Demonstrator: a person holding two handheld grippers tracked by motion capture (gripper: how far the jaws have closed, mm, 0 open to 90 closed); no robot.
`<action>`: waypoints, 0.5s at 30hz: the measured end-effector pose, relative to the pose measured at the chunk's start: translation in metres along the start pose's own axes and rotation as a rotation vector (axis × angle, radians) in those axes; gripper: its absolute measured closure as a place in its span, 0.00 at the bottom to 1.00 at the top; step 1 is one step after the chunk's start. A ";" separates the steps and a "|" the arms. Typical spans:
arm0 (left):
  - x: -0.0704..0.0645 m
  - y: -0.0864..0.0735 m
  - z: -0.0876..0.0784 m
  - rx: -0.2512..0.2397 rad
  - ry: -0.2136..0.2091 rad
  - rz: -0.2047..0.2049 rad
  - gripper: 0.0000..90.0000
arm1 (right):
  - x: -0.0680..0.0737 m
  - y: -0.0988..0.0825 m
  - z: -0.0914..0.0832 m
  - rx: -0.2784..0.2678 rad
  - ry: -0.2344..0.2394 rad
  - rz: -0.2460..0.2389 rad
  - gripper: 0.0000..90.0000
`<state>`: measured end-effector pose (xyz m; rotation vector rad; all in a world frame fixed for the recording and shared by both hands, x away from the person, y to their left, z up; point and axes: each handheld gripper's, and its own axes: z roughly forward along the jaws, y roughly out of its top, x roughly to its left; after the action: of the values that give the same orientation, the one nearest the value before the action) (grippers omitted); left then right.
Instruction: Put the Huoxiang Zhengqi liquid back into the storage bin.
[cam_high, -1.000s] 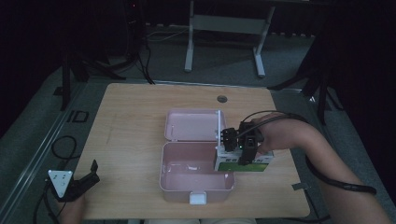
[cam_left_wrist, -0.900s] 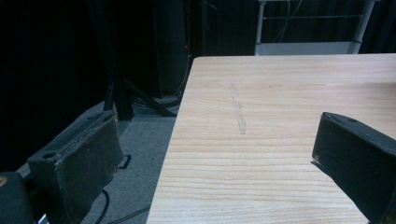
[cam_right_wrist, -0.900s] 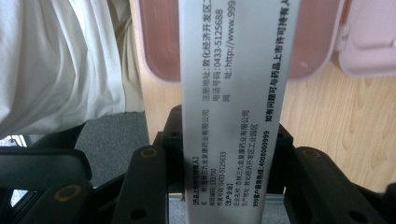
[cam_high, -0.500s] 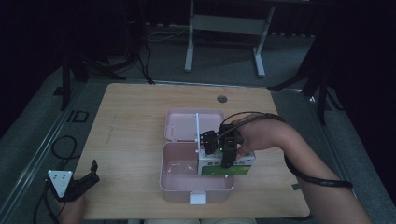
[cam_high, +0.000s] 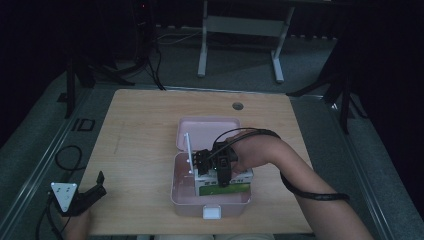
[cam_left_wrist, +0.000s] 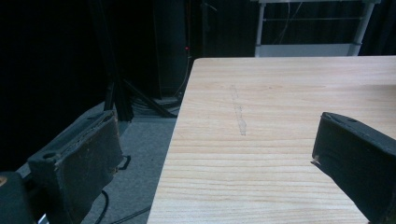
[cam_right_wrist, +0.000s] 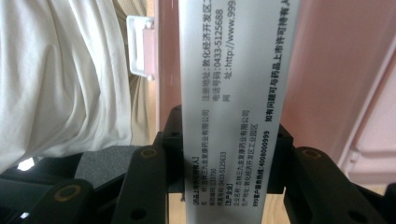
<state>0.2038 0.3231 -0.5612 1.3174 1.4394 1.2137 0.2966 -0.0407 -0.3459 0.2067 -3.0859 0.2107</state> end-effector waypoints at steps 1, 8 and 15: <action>0.000 0.000 0.000 0.002 0.000 0.000 0.02 | -0.001 0.002 0.003 0.001 0.002 0.001 0.69; 0.000 0.000 0.000 0.003 0.000 0.002 0.02 | -0.005 0.006 0.023 0.004 0.019 -0.001 0.69; 0.000 0.000 0.001 0.005 -0.001 0.004 0.02 | -0.013 0.005 0.047 0.008 0.035 0.013 0.69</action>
<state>0.2045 0.3227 -0.5612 1.3245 1.4407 1.2129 0.3071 -0.0407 -0.3932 0.1809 -3.0526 0.2254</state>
